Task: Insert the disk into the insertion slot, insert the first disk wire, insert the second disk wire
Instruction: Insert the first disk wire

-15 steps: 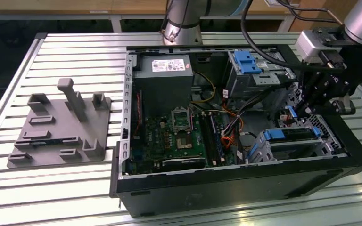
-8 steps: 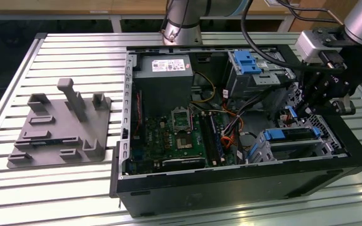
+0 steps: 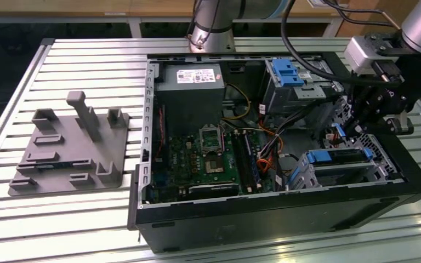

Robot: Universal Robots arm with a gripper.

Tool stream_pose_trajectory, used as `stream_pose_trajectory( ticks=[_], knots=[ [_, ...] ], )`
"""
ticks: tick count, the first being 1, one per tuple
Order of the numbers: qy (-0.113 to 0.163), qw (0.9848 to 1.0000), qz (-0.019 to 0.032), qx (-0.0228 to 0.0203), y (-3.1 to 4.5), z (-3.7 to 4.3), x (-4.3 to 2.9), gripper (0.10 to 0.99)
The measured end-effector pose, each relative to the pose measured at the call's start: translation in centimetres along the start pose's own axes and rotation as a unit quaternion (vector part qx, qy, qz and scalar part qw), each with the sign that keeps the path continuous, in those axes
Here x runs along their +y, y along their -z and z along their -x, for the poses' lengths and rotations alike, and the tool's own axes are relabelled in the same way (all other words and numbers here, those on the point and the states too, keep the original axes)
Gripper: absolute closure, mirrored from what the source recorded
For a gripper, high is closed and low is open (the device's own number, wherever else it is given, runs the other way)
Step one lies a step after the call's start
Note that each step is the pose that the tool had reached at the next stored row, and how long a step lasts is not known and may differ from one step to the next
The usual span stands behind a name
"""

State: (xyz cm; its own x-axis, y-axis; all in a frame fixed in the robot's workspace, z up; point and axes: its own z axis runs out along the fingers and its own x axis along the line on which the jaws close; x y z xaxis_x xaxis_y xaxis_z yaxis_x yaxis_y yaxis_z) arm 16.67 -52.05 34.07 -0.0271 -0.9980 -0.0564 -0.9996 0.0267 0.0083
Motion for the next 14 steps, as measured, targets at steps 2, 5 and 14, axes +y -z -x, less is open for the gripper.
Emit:
stream_pose_trajectory(
  ticks=[2,5,14],
  knots=[
    [0.000,1.0000,0.0000,0.0000,0.00,-0.01,0.00,0.918],
    [0.000,1.0000,0.0000,0.0000,0.00,-0.02,0.00,0.918],
    [0.000,1.0000,0.0000,-0.0002,0.04,-0.45,-0.03,0.918]
  ],
)
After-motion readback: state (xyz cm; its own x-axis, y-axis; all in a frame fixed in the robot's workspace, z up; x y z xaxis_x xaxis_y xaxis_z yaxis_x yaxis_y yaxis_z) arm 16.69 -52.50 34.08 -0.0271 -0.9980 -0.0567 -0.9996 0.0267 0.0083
